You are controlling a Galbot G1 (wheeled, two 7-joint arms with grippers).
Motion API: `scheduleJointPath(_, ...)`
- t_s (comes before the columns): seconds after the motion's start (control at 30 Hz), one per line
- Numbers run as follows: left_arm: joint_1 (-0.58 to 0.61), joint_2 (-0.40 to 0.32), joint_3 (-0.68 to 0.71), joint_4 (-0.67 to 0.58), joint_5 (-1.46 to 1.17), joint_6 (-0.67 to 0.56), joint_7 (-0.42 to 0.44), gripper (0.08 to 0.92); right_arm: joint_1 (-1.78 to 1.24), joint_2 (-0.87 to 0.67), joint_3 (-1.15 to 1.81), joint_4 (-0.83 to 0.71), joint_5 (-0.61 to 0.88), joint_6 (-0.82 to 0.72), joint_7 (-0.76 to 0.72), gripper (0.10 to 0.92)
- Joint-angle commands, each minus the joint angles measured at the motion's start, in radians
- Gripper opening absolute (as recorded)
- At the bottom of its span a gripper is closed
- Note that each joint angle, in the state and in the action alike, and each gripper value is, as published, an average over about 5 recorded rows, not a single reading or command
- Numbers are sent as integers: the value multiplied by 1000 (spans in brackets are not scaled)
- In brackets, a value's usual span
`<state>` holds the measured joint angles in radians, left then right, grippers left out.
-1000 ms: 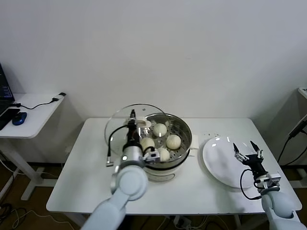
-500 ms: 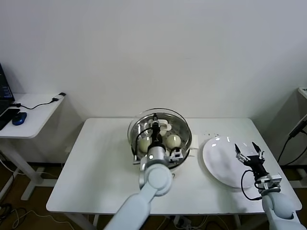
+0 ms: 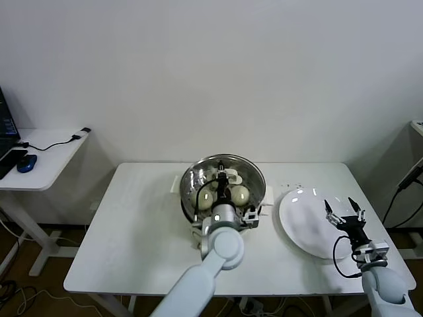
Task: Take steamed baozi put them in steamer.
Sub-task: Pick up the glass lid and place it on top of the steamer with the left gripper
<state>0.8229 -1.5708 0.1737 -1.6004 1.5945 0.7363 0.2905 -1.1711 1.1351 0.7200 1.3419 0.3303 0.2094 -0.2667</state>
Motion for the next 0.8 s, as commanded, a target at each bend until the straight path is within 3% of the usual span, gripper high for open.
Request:
scheduleJointPath(0.03,0,-12,5,28,0,49,-10,153,0,1,5,-2,-2,2,-2,823)
scheduleJointPath(0.8,11,1,-6,18,-1,49,22,153,-4,12,25,-10,-11,6,-29,823)
